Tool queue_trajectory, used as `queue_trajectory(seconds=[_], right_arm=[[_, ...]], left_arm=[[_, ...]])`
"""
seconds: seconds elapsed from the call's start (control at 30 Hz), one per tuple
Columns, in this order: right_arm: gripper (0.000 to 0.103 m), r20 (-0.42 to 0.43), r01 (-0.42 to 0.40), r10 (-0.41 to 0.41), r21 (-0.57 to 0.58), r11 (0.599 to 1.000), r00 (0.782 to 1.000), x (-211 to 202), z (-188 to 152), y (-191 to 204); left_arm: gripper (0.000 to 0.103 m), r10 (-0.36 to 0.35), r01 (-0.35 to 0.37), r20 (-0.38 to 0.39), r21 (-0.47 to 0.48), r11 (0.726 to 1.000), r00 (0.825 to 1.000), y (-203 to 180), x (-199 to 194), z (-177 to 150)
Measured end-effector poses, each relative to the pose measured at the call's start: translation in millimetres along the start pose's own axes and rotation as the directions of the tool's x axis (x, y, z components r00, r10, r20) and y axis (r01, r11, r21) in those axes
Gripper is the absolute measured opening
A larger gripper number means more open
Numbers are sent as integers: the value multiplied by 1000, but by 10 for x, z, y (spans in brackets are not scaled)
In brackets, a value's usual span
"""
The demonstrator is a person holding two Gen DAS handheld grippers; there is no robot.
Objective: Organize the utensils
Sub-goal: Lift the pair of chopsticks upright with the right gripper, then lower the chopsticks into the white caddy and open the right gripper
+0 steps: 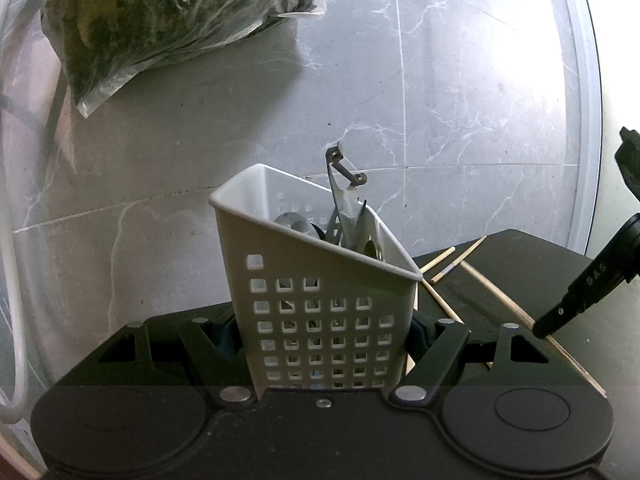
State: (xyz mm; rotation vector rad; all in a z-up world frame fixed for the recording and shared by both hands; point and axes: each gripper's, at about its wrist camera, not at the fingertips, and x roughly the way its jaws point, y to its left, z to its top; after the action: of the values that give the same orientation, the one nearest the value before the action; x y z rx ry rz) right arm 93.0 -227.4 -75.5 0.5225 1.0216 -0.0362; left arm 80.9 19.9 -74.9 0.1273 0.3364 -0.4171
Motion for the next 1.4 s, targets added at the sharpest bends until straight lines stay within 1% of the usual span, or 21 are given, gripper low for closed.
queue_trajectory(seconds=[0.1, 0.2, 0.3, 0.4, 0.5, 0.57, 0.63, 0.67, 0.7, 0.77, 0.87, 0.93, 1.0, 1.03, 1.1, 1.2, 1.23, 1.27, 1.33, 1.37, 1.4], right_arm=[[12, 82, -52, 48, 39, 998, 995, -15, -45, -20], [12, 169, -108, 97, 57, 992, 981, -39, -75, -31], [12, 261, -156, 143, 29, 987, 955, -84, -90, 28], [12, 353, -199, 188, -6, 980, 917, -168, -85, 103], [12, 436, -247, 245, -53, 968, 866, -295, -48, 202], [12, 489, -279, 286, -90, 956, 824, -410, -7, 293], [12, 538, -329, 340, -120, 937, 772, -522, 54, 405], [12, 562, -357, 374, -144, 923, 738, -581, 95, 488], [12, 576, -377, 398, -163, 912, 714, -633, 121, 572], [12, 594, -421, 462, -218, 880, 658, -699, 199, 752], [13, 601, -428, 529, -319, 846, 599, -693, 269, 1026], [13, 586, -432, 569, -373, 821, 577, -615, 301, 1169], [13, 562, -422, 603, -431, 798, 567, -550, 289, 1294], [13, 546, -406, 617, -467, 786, 567, -499, 271, 1361], [13, 513, -371, 633, -525, 766, 580, -416, 190, 1473], [13, 475, -306, 619, -581, 754, 625, -270, 58, 1560], [13, 459, -292, 608, -587, 755, 648, -215, 26, 1572], [14, 448, -277, 598, -596, 754, 665, -165, -3, 1602], [15, 446, -241, 584, -616, 750, 678, -134, -47, 1643], [15, 437, -235, 580, -622, 747, 688, -150, -54, 1648], [23, 433, -232, 577, -624, 747, 692, -161, -52, 1652]], left_arm=[[78, 0, 0, 0, 2, 1000, 1000, -1, -1, 0], [78, -1, 1, -1, 10, 1000, 1000, -3, -2, 6], [78, -2, 2, 3, 20, 1000, 1000, -6, -5, 4], [78, 1, -1, 13, 30, 1000, 1000, -16, -11, -17], [78, 4, -5, 24, 34, 999, 1000, -28, -16, -39], [78, 6, -7, 33, 38, 999, 999, -35, -22, -58], [78, 5, -7, 37, 40, 999, 999, -36, -23, -71], [78, 5, -6, 37, 41, 999, 999, -38, -28, -76], [78, 6, -7, 34, 41, 999, 999, -39, -28, -71], [78, 4, -6, 25, 42, 999, 1000, -32, -25, -59], [78, 3, -5, 26, 44, 999, 1000, -43, -33, -58], [78, 3, -5, 30, 44, 999, 1000, -42, -34, -60], [78, 4, -5, 31, 43, 999, 1000, -47, -38, -61], [78, 4, -5, 32, 43, 999, 999, -48, -38, -62], [78, 4, -6, 33, 43, 999, 999, -47, -40, -68], [78, 4, -6, 33, 42, 999, 999, -46, -36, -72], [78, 4, -6, 32, 41, 999, 999, -47, -32, -72], [78, 4, -5, 32, 41, 999, 999, -47, -29, -72], [78, 4, -6, 32, 42, 999, 999, -48, -29, -70], [78, 4, -5, 32, 41, 999, 999, -48, -30, -71], [78, 4, -5, 33, 41, 999, 999, -49, -30, -70]])
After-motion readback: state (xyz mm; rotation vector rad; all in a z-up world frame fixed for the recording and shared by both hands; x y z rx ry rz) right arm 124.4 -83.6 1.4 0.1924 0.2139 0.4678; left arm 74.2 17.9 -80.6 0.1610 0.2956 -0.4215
